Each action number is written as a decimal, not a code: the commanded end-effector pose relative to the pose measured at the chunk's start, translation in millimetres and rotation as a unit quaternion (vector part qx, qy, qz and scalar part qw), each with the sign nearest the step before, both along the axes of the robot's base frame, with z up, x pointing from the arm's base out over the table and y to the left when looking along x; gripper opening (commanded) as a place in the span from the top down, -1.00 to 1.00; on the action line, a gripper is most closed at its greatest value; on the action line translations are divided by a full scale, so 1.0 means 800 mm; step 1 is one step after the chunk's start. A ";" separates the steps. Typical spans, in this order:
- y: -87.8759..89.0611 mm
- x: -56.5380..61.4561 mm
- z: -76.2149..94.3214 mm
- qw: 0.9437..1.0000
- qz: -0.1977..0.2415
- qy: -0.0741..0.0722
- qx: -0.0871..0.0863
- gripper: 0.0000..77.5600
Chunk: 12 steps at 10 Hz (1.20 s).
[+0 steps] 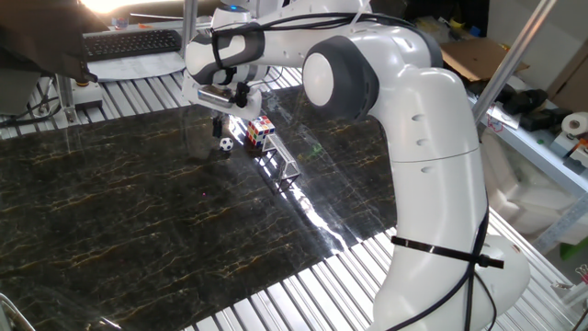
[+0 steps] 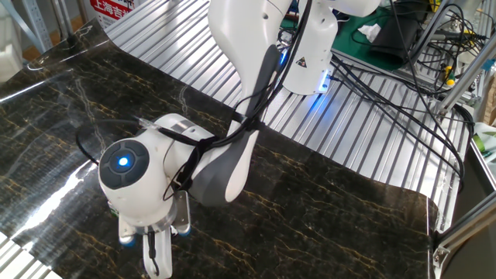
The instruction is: Push the soccer ball into the goal
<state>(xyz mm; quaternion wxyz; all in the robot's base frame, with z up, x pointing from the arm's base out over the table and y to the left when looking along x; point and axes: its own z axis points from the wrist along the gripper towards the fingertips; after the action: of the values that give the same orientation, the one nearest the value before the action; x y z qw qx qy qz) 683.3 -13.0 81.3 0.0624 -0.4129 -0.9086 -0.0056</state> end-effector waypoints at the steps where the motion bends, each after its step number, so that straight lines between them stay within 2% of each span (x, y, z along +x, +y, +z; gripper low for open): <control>1: -0.002 0.003 0.001 1.000 0.014 0.017 -0.009 1.00; 2: -0.002 0.003 0.001 1.000 0.014 0.017 -0.009 1.00; 4: 0.005 0.002 -0.005 1.000 -0.006 0.008 -0.013 1.00; 6: 0.006 0.003 -0.012 1.000 -0.013 -0.002 -0.028 1.00; 8: 0.006 0.006 -0.024 1.000 -0.008 -0.005 -0.020 1.00; 9: 0.006 0.006 -0.024 1.000 -0.009 -0.006 0.003 1.00; 11: 0.006 0.006 -0.024 1.000 -0.028 -0.004 0.004 1.00; 12: 0.006 0.006 -0.024 1.000 -0.026 -0.010 0.006 1.00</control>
<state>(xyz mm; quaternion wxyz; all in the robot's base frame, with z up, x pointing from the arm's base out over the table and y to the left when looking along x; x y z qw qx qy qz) 686.5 -8.6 60.3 0.0553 -0.4219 -0.9050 -0.0002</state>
